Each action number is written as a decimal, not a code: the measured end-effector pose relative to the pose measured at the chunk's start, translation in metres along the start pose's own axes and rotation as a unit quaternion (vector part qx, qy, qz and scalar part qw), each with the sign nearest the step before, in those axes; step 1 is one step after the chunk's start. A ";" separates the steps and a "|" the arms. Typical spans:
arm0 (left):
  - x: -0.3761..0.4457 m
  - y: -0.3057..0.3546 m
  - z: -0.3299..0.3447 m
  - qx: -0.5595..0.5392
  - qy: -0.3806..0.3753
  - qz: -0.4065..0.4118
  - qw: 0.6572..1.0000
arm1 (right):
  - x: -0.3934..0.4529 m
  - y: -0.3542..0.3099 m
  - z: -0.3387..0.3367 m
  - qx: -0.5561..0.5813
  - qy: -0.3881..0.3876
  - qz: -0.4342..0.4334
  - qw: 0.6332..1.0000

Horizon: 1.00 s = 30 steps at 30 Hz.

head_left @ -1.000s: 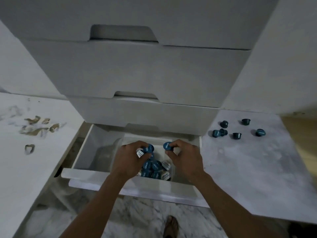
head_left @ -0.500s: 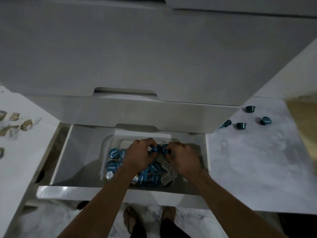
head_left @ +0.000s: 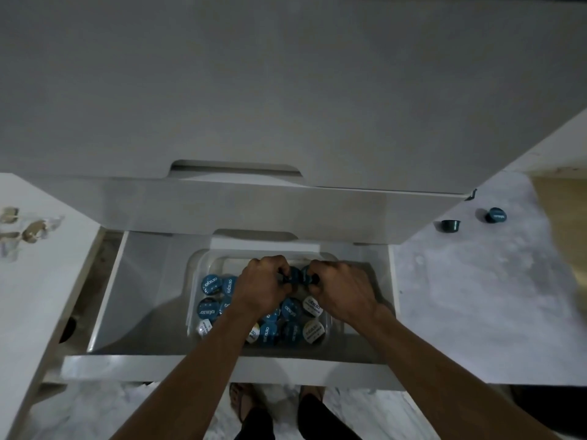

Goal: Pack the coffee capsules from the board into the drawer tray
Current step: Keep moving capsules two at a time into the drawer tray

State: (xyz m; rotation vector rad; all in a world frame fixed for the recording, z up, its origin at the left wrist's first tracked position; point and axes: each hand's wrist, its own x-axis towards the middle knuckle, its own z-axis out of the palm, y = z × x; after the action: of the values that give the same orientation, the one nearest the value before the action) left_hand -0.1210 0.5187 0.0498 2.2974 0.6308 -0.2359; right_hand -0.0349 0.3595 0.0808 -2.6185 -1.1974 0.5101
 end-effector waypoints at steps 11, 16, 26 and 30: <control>-0.002 -0.003 0.001 -0.030 0.013 0.024 0.999 | -0.002 0.004 -0.003 -0.003 0.016 -0.018 1.000; -0.001 -0.002 0.000 -0.022 0.010 0.025 0.999 | 0.003 0.007 0.003 -0.048 0.016 -0.025 0.998; -0.003 0.005 -0.002 0.008 -0.019 0.026 0.999 | -0.005 0.007 0.006 -0.046 -0.014 -0.034 0.998; -0.006 0.008 -0.003 0.014 -0.010 0.024 1.000 | -0.004 0.009 0.009 -0.048 -0.013 -0.036 0.998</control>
State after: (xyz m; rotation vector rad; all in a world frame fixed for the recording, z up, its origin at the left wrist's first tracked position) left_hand -0.1220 0.5141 0.0583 2.3308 0.5658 -0.2456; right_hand -0.0351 0.3508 0.0709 -2.6431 -1.3506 0.4858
